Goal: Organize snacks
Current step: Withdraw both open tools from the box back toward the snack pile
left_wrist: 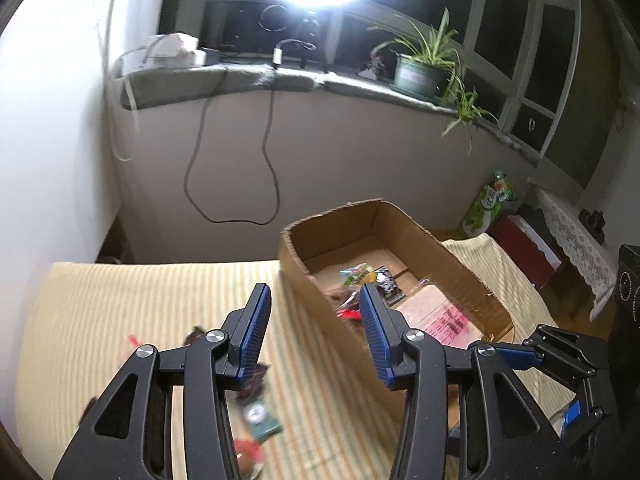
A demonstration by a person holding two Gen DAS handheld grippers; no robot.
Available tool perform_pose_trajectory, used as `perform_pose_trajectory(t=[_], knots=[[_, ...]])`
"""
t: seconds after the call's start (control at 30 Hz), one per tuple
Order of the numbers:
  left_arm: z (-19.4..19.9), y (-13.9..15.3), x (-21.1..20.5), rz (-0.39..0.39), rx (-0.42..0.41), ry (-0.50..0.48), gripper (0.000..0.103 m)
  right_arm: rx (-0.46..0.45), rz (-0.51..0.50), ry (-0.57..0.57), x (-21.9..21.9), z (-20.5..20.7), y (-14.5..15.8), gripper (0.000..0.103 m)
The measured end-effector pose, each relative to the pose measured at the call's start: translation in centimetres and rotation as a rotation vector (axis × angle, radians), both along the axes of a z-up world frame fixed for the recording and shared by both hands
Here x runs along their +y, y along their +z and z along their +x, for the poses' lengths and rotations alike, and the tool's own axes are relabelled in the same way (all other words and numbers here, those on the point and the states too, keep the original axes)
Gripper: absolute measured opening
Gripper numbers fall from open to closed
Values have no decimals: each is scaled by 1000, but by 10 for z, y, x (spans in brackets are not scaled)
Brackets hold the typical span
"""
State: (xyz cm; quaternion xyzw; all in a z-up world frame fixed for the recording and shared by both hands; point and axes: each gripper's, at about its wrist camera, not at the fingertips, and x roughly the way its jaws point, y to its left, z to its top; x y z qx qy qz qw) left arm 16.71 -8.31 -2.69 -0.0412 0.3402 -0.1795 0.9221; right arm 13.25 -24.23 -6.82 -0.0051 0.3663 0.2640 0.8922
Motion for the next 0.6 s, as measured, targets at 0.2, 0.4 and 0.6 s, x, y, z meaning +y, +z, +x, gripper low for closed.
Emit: perform_pose_trajectory(t=[0.2,0.4,0.6], knots=[[-24,5,41,-7,-15,66,45,-7,-8,52,21,-16,2,76],[-47,-1,84,-16,-9,148,45,1,-24,103,47,-25,2,76],[-72,-21,126,-15,28,227,45,24,-41,147,75,-32,-4,76]])
